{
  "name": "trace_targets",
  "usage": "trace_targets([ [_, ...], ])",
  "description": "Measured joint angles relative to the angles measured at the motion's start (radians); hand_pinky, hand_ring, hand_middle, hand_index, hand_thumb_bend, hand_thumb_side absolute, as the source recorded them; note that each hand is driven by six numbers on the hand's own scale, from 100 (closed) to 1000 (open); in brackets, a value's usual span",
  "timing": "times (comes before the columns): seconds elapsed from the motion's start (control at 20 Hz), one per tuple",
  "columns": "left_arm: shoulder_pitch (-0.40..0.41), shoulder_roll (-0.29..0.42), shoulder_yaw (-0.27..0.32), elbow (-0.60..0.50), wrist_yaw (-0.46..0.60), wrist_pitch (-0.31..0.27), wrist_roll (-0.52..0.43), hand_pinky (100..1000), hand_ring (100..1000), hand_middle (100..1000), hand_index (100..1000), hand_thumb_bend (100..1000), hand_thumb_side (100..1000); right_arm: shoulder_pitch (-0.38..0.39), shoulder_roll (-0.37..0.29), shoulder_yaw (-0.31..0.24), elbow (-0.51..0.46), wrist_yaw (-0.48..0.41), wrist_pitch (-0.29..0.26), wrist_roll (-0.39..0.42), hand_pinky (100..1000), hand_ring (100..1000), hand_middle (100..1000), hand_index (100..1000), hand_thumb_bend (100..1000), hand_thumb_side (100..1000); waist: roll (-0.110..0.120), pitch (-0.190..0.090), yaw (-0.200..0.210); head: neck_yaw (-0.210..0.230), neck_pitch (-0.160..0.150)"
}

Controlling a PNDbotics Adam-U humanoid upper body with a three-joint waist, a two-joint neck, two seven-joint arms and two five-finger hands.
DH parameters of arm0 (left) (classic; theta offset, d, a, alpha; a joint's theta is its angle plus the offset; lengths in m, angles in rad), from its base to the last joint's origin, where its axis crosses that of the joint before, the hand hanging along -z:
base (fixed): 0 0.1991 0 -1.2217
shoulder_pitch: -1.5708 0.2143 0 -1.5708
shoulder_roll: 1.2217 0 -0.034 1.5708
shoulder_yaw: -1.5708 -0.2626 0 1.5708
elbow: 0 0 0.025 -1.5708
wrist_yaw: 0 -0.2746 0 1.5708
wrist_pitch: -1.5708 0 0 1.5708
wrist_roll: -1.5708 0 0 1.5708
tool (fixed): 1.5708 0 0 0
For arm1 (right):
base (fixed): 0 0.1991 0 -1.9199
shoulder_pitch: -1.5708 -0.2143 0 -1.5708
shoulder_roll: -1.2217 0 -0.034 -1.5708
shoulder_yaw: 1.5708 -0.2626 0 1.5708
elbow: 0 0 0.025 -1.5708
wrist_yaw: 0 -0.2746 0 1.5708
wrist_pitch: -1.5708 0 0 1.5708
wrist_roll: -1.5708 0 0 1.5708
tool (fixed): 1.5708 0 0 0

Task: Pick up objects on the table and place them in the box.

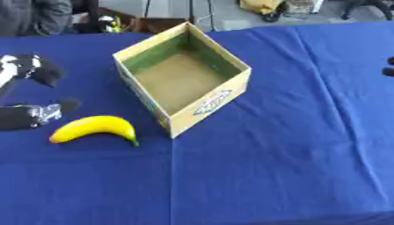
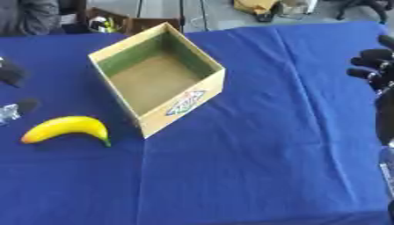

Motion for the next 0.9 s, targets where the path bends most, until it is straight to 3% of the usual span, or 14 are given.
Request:
trace_targets([
  [0.1,-0.016,0.019,-0.022,0.006,-0.075,-0.018,-0.031,647,576,576,696,634,405,0.002,0.0,0.0,0.0,0.0,0.001,0.001,651,670,608,814,100,829,0.0,-0.001,-0.001,0.0,0.0],
  [0.2,-0.028,0.031,-0.043,0.02,-0.137,-0.035,-0.054,645,563,567,699,674,404,0.003,0.0,0.0,0.0,0.0,0.002,0.002,651,670,608,814,100,828,0.0,-0.001,-0.002,0.0,0.0],
  [0.4,-0.055,0.039,-0.08,0.061,-0.235,-0.071,-0.087,634,557,563,695,656,384,0.003,0.0,0.0,0.001,-0.001,0.001,0.005,652,670,608,814,100,828,0.0,-0.001,-0.005,0.0,0.001],
  [0.9,-0.123,0.021,-0.126,0.191,-0.315,-0.102,-0.086,612,535,538,671,493,348,0.003,0.0,0.003,0.005,-0.004,0.003,0.01,652,670,608,814,100,828,-0.003,-0.001,-0.008,0.002,0.001],
])
